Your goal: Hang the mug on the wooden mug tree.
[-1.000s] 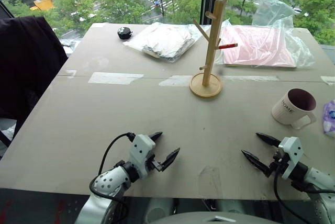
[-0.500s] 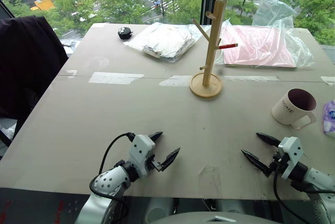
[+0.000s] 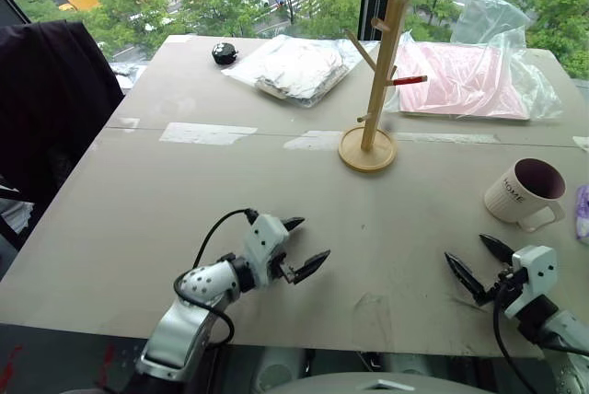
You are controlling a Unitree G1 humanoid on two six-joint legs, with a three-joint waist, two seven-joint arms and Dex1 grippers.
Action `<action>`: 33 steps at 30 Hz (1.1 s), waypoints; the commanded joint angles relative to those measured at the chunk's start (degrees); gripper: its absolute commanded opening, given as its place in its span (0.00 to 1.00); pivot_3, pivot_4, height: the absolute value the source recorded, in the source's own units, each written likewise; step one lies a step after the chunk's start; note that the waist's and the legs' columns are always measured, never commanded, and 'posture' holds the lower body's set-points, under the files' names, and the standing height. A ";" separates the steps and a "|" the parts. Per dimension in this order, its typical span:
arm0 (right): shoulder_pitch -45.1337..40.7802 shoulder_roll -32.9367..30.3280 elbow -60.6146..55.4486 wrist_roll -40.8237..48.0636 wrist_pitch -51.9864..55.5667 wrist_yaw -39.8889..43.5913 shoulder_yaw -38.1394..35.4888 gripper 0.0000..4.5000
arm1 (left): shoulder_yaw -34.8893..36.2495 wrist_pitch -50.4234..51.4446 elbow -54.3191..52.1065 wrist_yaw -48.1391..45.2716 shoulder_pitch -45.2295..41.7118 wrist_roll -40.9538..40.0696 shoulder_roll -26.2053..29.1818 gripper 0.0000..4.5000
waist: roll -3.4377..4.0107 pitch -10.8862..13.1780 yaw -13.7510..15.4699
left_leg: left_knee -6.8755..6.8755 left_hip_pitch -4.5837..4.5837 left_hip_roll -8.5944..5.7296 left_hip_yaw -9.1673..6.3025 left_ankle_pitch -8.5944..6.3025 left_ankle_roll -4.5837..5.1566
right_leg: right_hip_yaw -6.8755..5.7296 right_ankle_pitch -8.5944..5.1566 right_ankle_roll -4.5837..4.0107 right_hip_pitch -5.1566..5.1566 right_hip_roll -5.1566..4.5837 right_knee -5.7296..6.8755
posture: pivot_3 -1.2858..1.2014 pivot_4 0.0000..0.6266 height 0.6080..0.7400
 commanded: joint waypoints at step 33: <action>-13.76 3.48 6.26 1.83 2.50 -12.62 -10.18 0.33 | -5.78 10.80 -5.81 -13.35 -18.39 -10.43 1.70 1.00 | 0.07 0.18 -1.96 | -0.02 0.05 0.03 0.13 0.00 0.00 | 0.34 0.01 -0.01 -0.03 0.36 0.05 | 0.52 0.24 1.00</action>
